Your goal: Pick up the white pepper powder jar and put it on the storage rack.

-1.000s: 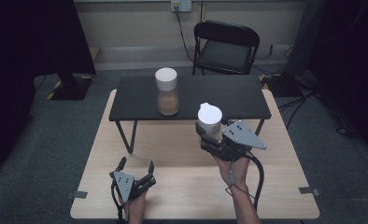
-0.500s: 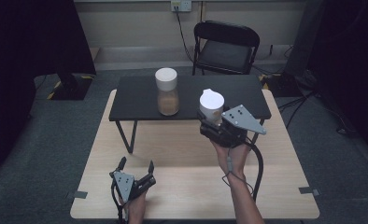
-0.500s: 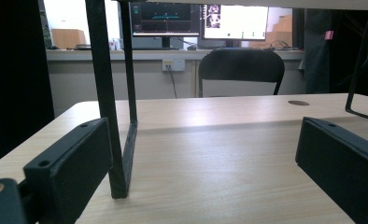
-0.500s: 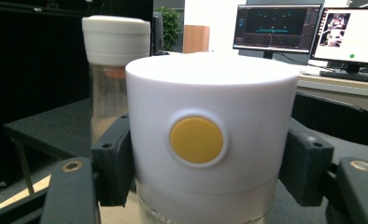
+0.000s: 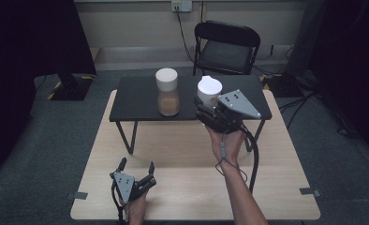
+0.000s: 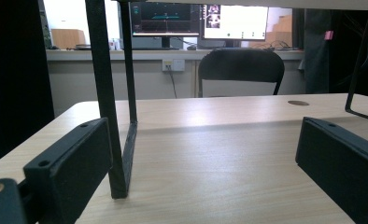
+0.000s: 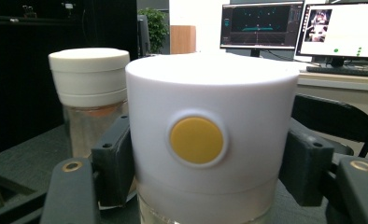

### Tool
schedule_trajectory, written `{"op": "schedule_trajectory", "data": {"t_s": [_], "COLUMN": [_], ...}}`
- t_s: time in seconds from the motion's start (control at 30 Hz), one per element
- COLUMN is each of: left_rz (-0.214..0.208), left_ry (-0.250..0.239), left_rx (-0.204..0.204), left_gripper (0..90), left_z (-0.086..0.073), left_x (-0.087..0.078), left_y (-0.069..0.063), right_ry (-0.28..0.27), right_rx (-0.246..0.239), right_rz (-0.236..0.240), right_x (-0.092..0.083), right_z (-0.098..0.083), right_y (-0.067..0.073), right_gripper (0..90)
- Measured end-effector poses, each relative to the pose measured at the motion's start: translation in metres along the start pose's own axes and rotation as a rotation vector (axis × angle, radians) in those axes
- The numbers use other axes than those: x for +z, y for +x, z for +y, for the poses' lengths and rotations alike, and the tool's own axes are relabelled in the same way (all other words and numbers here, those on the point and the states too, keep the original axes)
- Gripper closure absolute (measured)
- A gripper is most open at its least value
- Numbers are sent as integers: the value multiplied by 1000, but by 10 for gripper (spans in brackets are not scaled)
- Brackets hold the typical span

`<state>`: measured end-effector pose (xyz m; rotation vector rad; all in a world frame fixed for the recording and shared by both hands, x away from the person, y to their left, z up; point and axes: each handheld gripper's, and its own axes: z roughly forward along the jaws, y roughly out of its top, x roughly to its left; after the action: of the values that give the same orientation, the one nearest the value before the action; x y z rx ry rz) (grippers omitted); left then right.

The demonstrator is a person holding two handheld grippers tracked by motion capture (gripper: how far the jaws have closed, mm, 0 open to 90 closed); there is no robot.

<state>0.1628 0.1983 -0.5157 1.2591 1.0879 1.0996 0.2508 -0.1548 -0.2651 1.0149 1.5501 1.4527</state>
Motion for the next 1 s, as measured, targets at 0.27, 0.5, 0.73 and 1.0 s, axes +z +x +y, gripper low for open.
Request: {"op": "schedule_trajectory", "data": {"t_s": [0.27,0.5,0.73,1.0], "left_rz": [0,0,0,0], "left_ry": [-1,0,-1,-1], "left_rx": [-1,-1,-1,-1], "left_gripper": [33,33,32,32], "left_z": [0,0,0,0], "left_x": [0,0,0,0], "left_y": [0,0,0,0], "right_ry": [1,9,10,14], "right_rx": [-12,-13,-10,-1], "right_rz": [-42,-65,-73,-79], "right_x": [15,28,36,42], "right_z": [0,-3,-3,-5], "right_y": [3,4,7,4], "right_gripper": [301,301,301,301]}}
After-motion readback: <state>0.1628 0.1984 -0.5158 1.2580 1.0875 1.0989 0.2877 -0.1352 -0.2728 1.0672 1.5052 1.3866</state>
